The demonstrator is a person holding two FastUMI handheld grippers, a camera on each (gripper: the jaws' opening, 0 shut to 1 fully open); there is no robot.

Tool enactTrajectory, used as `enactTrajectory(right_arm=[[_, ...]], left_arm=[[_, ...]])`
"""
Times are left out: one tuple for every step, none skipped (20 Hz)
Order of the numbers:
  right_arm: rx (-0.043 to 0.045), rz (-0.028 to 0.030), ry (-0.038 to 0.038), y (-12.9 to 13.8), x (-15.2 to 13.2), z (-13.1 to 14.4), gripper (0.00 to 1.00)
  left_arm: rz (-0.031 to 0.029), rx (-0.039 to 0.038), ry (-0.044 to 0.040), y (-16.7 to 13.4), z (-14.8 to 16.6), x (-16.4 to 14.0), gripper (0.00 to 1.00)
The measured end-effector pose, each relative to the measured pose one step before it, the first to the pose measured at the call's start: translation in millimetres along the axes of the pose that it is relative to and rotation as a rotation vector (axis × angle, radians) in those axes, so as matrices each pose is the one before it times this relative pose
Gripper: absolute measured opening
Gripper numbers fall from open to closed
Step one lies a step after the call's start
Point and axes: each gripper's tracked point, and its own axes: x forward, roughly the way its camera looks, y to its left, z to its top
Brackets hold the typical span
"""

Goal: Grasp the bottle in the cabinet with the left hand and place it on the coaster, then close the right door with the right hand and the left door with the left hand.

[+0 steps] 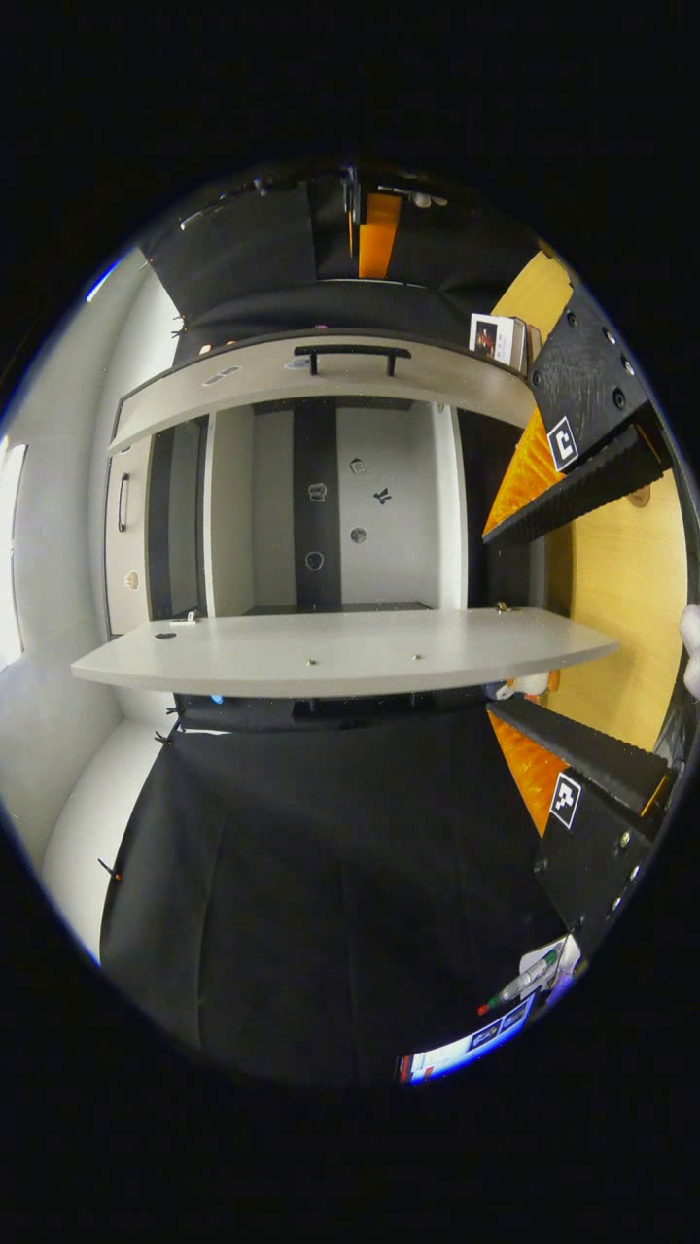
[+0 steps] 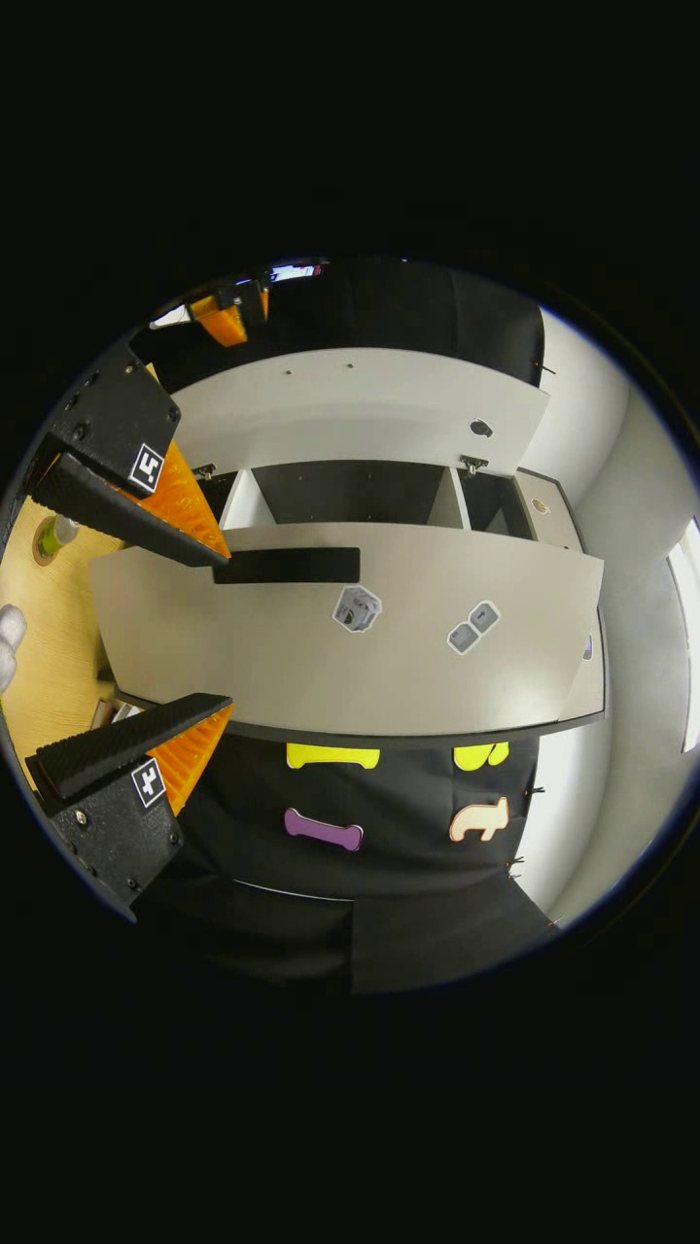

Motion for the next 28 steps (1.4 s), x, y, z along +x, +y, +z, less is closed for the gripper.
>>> enactTrajectory(right_arm=[[-0.00232,-0.00784,0.00938,2.60,-5.96,-6.22,0.81],[-0.00031,-0.00626,0.00754,2.77,-5.19,-5.53,0.81],[0.00034,-0.00964,0.00889,2.74,-6.09,-5.74,0.81],[0.00119,-0.01002,0.01145,2.07,-4.95,-5.76,0.82],[0.00492,-0.00978,0.00877,1.52,-5.68,-5.39,0.82],[0.00471,-0.00740,0.00807,1.44,-4.62,-4.47,0.81],[0.00473,-0.00577,0.00801,1.96,-3.96,-4.50,0.81],[0.00156,-0.00276,0.01090,1.57,-2.87,-3.77,0.81],[0.00003,-0.00299,0.00997,0.18,-3.33,-4.02,0.81],[-0.00047,-0.00430,0.00671,-0.87,-1.55,-2.72,0.81],[-0.00110,-0.00478,0.00715,-0.84,-2.16,-2.07,0.81],[-0.00047,-0.00275,0.00711,-1.20,-1.10,-2.40,0.81],[0.00101,-0.00362,0.00457,-1.28,-1.15,-2.10,0.81],[0.00156,-0.00298,0.00139,-1.87,-1.83,0.24,0.81],[0.00193,-0.00286,-0.00262,-1.68,-0.36,0.46,0.81],[-0.00172,-0.00311,0.00102,-2.12,-0.75,0.22,0.81],[-0.00167,-0.00324,-0.00175,-2.08,-1.15,0.25,0.81],[0.00093,-0.00510,-0.00392,-2.89,-0.85,1.64,0.81],[0.00290,-0.00175,-0.00154,-1.05,-0.43,-0.75,0.81],[0.00594,0.00043,-0.00043,-0.77,-0.12,-0.24,0.81],[0.00504,0.00212,0.00148,-0.80,-0.93,-1.00,0.81],[0.00227,0.00169,0.00077,-1.20,-0.51,-0.32,0.81],[0.00092,0.00044,-0.00070,-1.54,-0.39,-0.11,0.81],[0.00083,-0.00084,-0.00082,-2.38,-0.52,-0.54,0.81],[0.00490,-0.00056,-0.00285,-2.83,0.06,0.39,0.81],[0.00612,0.00148,-0.00235,-2.68,0.54,0.35,0.82],[0.00562,0.00283,-0.00119,-1.66,0.49,0.08,0.82],[0.00278,0.00196,0.00106,-2.42,0.96,-0.16,0.81]], left_arm=[[0.01300,0.00581,-0.00636,13.52,2.30,4.89,0.96],[0.01306,0.00691,-0.00714,13.32,1.53,5.65,0.96],[0.01695,0.00778,-0.00477,13.96,0.26,6.62,0.96],[0.01603,0.00599,-0.00207,15.46,3.54,8.94,0.96],[0.01595,0.00405,0.00017,12.55,0.86,9.05,0.96],[0.01133,0.00737,-0.00388,12.44,2.62,8.57,0.96],[0.01223,0.00960,-0.00811,9.56,3.41,9.09,0.97],[0.01186,0.00989,-0.00421,10.73,3.13,9.86,0.96],[0.01007,0.00692,-0.01245,7.99,3.75,10.19,0.96],[0.00785,0.00237,-0.00773,6.63,4.17,9.65,0.96],[0.00827,-0.00341,0.00266,5.46,2.70,10.05,0.96],[0.00186,-0.00967,0.00197,4.30,1.86,9.61,0.96],[0.00089,-0.01379,0.00559,2.58,1.30,7.57,0.96],[0.00531,-0.01463,-0.01476,2.33,5.52,7.53,0.96],[0.00118,-0.01439,-0.00820,1.54,4.61,5.19,0.96],[-0.00052,-0.00946,0.00384,-0.09,-0.43,6.40,0.96],[-0.00041,-0.00464,-0.00003,-1.16,0.28,3.15,0.96],[-0.00210,-0.00455,-0.00365,-2.12,1.30,1.44,0.96],[-0.01239,-0.00208,-0.00145,-4.54,1.59,1.15,0.96],[-0.00939,0.00141,0.00078,-5.05,-0.47,1.45,0.96],[0.01028,0.01404,-0.00297,-0.78,-0.13,-0.85,0.97],[0.01119,0.01846,-0.00443,2.49,2.25,-0.19,0.93],[0.00477,0.01609,-0.00524,0.74,0.95,-0.56,0.92],[0.00499,0.00581,0.00114,-0.66,1.99,1.10,0.92],[0.00641,-0.00032,0.00521,0.07,-0.03,-0.58,0.89],[0.00183,-0.00270,0.00269,0.19,-0.15,1.63,0.92],[0.00091,-0.00251,0.00156,-1.12,-0.17,-0.39,0.92],[-0.00402,-0.00142,0.00122,-2.81,1.07,-0.30,0.92]])
